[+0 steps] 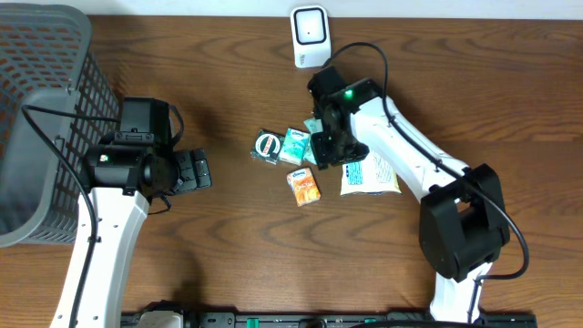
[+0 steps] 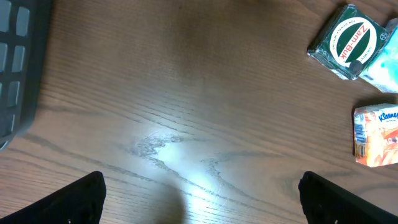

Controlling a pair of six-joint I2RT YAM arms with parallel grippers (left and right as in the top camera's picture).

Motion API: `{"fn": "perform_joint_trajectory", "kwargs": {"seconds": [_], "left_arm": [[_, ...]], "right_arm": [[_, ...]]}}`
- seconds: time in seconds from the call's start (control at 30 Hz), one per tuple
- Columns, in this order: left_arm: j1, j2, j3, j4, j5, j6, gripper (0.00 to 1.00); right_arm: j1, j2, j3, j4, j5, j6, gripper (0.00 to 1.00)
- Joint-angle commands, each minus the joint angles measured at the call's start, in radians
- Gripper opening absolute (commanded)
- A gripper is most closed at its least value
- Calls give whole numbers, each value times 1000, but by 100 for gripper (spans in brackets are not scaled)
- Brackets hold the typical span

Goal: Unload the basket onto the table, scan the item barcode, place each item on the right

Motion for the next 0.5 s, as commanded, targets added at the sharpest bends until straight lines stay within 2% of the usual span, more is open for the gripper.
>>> {"fn": "perform_joint_trajectory", "kwargs": {"seconds": [0.0, 0.17, 0.33, 0.47], "left_arm": [[-4, 3, -5, -2, -6, -13, 98], [-4, 3, -5, -2, -6, -13, 98], [-4, 3, -5, -2, -5, -13, 98], [-4, 3, -5, -2, -6, -13, 98]], "right_arm": [[20, -14, -8, 13, -5, 31, 52], [31, -13, -34, 53, 15, 42, 47], [34, -13, -119, 82, 75, 87, 47], [27, -13, -174, 91, 100, 92, 41]]}}
